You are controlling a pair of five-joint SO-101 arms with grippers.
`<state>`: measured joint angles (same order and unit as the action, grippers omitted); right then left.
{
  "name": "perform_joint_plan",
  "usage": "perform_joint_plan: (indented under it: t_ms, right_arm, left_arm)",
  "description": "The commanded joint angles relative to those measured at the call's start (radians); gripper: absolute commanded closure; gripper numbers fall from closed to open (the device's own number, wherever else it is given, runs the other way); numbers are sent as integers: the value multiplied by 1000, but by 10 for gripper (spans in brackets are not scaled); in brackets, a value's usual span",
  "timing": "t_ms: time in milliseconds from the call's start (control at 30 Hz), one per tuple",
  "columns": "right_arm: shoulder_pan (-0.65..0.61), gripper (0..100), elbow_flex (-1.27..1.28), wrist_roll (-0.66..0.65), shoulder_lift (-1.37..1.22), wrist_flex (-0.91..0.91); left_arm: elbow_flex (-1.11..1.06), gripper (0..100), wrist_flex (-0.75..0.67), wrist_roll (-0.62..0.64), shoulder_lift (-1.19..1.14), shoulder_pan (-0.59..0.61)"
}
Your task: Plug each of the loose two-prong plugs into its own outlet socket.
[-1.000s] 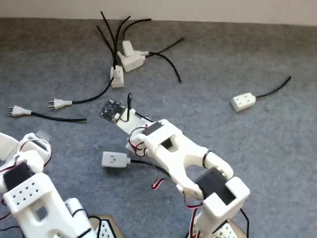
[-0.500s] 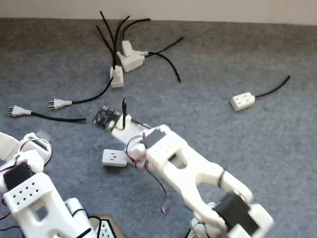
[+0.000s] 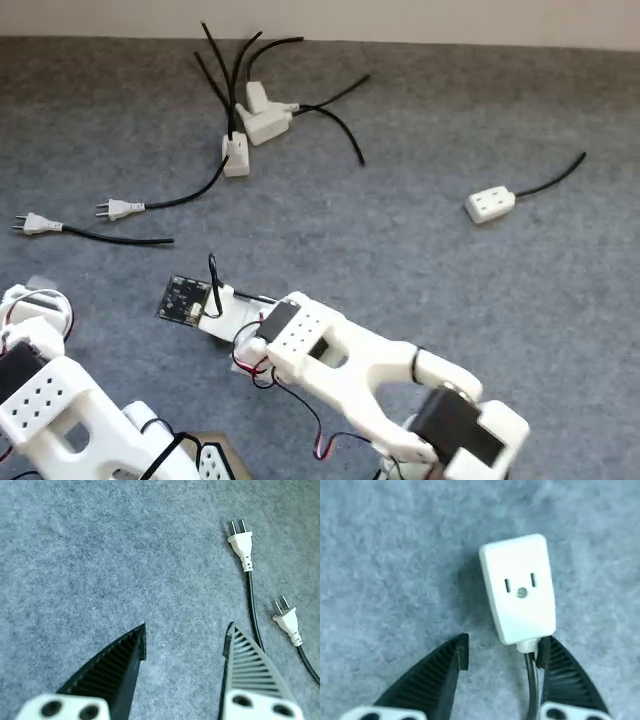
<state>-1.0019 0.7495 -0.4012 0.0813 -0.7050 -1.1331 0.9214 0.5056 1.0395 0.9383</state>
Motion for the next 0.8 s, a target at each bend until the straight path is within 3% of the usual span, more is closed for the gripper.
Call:
perform_joint_plan:
  t_ms: [0,233,767]
  right_arm:
    - [22,777,-82,12,-64,22]
    - [136,777,-220,9,-194,21]
    - [329,777,-320,8,-70,21]
  left_arm:
    - [5,744,-17,5,13,8]
    - [5,744,-17,5,13,8]
    - [4,744,-17,5,13,1]
